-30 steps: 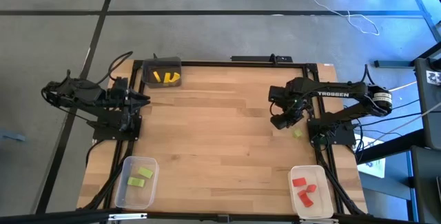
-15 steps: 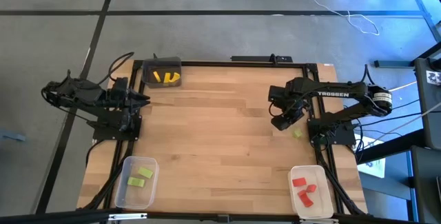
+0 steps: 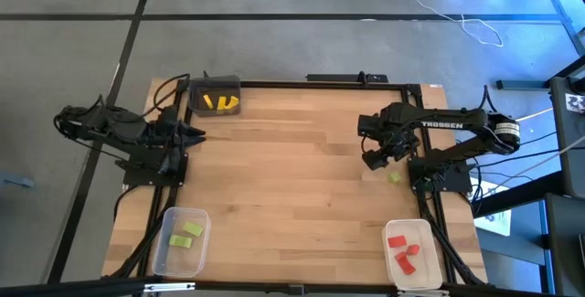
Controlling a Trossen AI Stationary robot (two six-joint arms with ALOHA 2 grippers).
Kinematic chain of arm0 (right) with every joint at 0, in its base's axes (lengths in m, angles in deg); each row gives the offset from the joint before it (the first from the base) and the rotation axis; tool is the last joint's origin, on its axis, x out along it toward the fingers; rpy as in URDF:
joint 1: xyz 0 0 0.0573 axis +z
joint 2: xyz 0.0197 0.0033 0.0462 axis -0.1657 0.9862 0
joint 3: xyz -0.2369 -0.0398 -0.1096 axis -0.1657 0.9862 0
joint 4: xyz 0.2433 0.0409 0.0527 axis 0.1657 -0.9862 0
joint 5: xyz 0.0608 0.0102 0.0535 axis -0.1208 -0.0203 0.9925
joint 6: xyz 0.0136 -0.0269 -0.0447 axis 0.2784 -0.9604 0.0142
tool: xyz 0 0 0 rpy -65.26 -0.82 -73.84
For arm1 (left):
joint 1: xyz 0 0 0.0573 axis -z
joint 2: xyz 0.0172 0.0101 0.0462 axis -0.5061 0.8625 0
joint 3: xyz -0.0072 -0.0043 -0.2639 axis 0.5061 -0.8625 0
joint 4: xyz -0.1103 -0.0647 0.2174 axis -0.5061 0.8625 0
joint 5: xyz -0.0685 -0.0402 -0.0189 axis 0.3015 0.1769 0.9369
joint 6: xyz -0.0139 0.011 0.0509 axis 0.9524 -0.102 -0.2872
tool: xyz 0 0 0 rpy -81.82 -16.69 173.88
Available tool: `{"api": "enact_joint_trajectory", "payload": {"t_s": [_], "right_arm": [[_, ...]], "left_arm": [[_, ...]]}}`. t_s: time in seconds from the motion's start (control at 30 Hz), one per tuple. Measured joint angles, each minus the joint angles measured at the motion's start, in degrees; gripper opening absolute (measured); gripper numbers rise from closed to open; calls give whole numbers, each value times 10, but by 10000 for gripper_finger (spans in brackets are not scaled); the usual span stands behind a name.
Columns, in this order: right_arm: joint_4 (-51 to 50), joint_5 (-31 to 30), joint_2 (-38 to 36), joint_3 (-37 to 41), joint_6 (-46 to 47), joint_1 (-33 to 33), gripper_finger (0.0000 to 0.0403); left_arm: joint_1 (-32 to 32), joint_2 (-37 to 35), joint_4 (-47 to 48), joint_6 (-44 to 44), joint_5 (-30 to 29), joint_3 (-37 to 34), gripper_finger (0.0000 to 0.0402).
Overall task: Sort & place blocks by color
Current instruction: Put the green block into the transparent bin
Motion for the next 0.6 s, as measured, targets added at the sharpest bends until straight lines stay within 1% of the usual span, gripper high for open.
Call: {"api": "enact_joint_trajectory", "payload": {"t_s": [0.2,0.37,0.53,0.6], "right_arm": [[-2,5,0,5,26,0,226],[2,39,0,62,42,9,226],[56,75,0,118,48,23,226],[63,69,1,116,50,29,226]], "left_arm": [[0,15,-24,0,4,0,81],[0,16,-38,-1,4,0,81],[0,16,-37,-1,4,0,81],[0,16,-37,-1,3,0,81]]}}
